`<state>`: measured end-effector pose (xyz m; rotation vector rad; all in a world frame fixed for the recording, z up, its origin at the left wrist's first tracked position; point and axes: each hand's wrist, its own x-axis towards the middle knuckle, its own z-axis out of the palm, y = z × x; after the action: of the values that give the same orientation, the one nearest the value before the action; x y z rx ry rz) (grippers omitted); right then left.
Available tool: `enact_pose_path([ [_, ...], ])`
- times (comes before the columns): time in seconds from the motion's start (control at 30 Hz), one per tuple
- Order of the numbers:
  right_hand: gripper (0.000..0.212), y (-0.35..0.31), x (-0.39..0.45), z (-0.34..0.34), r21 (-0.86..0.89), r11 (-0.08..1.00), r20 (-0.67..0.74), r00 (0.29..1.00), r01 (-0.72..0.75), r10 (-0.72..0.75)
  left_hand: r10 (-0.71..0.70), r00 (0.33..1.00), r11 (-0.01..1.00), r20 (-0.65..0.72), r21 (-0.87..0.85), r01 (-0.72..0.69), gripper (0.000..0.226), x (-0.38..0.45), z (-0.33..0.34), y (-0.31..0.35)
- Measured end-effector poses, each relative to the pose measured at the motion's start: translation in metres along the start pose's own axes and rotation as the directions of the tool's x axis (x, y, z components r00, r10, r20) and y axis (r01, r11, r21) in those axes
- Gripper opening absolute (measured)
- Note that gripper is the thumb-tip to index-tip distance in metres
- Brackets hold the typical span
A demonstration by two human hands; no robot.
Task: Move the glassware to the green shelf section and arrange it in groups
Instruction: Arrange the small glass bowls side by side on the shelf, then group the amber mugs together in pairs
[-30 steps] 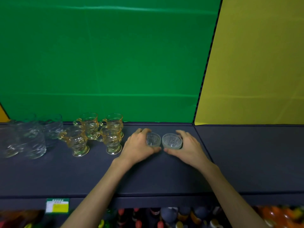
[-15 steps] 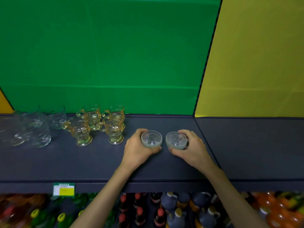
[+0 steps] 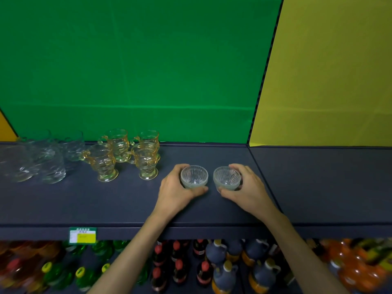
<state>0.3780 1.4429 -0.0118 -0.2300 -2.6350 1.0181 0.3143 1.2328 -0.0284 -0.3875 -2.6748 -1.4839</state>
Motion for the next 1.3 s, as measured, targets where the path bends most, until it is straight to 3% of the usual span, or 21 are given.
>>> enact_pose_path([
  [0.17,0.080,-0.002,0.001,-0.002,-0.005,1.000,0.040,0.999,0.013,-0.012,0.068,0.996,0.985,0.051,0.154,-0.075,0.106,-0.007,-0.008,0.009],
  [0.27,0.074,-0.006,0.006,-0.006,-0.035,0.998,0.015,0.999,0.046,-0.045,0.147,0.988,0.947,0.047,0.282,-0.154,0.093,-0.009,-0.018,0.016],
  [0.43,0.063,-0.023,0.022,-0.010,-0.144,0.976,0.001,0.986,0.163,-0.164,0.251,0.967,0.803,0.041,0.549,-0.232,0.073,-0.006,-0.044,0.035],
  [0.63,0.055,-0.058,0.043,-0.001,-0.226,0.924,0.061,0.951,0.309,-0.303,0.239,0.971,0.609,-0.020,0.782,-0.134,0.078,0.008,-0.083,0.047],
  [1.0,0.063,-0.138,0.057,0.053,-0.316,0.875,0.143,0.930,0.367,-0.338,0.224,0.971,0.560,-0.081,0.826,-0.060,0.073,0.026,-0.167,-0.004],
  [1.17,0.069,-0.170,0.055,0.092,-0.374,0.881,0.124,0.957,0.290,-0.263,0.247,0.968,0.571,-0.049,0.814,-0.104,0.080,0.038,-0.200,-0.040],
  [1.3,0.072,-0.187,0.058,0.118,-0.416,0.888,0.100,0.981,0.195,-0.169,0.228,0.974,0.588,-0.004,0.798,-0.135,0.070,0.051,-0.214,-0.061],
])
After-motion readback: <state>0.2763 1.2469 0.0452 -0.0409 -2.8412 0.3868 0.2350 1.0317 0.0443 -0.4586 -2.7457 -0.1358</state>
